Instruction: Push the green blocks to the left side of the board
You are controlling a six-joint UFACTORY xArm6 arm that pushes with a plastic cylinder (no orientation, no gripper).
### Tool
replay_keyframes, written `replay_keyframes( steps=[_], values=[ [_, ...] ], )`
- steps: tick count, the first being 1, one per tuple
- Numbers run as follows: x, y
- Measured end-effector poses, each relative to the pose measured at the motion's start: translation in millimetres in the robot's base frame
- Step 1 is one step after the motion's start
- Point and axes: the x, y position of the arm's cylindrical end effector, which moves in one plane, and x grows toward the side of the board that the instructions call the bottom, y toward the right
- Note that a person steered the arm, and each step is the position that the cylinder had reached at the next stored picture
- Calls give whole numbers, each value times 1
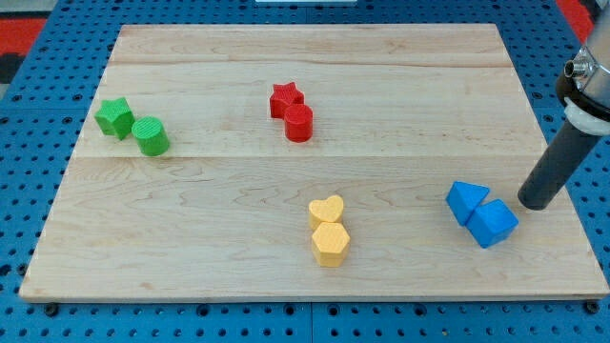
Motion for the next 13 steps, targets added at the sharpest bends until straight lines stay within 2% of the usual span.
replay_keyframes(
  steps=[2, 3, 4, 5, 7, 9, 10, 11, 12, 13],
  values=[
    [15, -18],
    [39, -13],
    [104, -13],
    [99, -62],
    [13, -167],
    [-47, -316],
    [-81, -353],
    [-95, -387],
    [-95, -432],
    [-88, -453]
  ],
)
